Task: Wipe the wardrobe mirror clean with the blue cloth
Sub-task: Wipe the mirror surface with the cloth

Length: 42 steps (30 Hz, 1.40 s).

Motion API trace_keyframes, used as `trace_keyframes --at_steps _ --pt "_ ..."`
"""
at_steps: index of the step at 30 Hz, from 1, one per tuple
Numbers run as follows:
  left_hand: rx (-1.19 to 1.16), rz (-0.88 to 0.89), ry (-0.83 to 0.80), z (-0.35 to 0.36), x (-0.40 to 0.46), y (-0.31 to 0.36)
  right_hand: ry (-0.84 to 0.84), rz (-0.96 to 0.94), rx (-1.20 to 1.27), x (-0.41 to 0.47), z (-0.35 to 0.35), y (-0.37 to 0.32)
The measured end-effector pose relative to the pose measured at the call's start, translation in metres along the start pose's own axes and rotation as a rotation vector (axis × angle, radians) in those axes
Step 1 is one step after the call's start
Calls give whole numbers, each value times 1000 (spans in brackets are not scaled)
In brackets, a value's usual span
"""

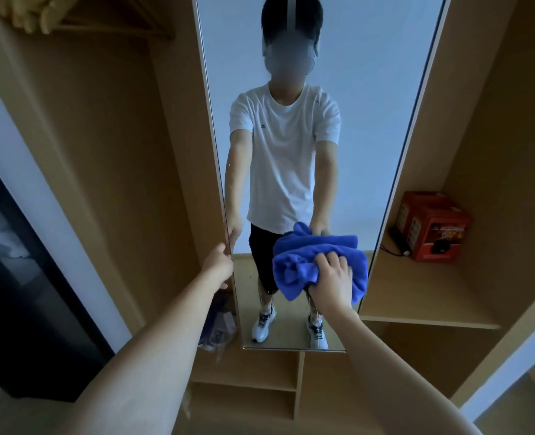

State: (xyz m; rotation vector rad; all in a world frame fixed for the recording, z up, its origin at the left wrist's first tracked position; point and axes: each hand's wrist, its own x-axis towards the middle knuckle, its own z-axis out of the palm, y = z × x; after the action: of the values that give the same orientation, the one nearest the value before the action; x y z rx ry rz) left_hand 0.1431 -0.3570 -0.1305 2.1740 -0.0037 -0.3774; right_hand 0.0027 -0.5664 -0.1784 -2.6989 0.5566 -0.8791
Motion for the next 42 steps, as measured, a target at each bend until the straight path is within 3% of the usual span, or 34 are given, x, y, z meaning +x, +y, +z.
trace_keyframes --at_steps 4,7,9,15,19,22,31,35,38,42 --pt "-5 -16 2 -1 -1 1 -275 4 -121 -11 8 13" --pt "5 -4 -7 -2 -1 -1 -463 191 -27 -19 8 22" --pt "6 11 -21 -2 -2 -2 -354 268 26 -21 3 16" --pt "-48 57 -89 -8 -2 -5 236 372 313 12 -38 -44" --pt "-82 93 -140 -12 -2 -6 494 264 449 30 -46 -83" --pt "-70 111 -174 -15 1 -8 447 126 345 25 -21 -89" --pt "-36 101 -154 -8 10 -16 -26 -28 -116 -23 69 -59" --pt "-24 69 -118 -4 12 -16 -199 84 -89 -38 92 -55" --pt "-27 45 -107 -1 13 -14 -160 211 77 -36 93 -66" --pt "-40 41 -94 4 16 -15 153 333 411 -25 67 -81"
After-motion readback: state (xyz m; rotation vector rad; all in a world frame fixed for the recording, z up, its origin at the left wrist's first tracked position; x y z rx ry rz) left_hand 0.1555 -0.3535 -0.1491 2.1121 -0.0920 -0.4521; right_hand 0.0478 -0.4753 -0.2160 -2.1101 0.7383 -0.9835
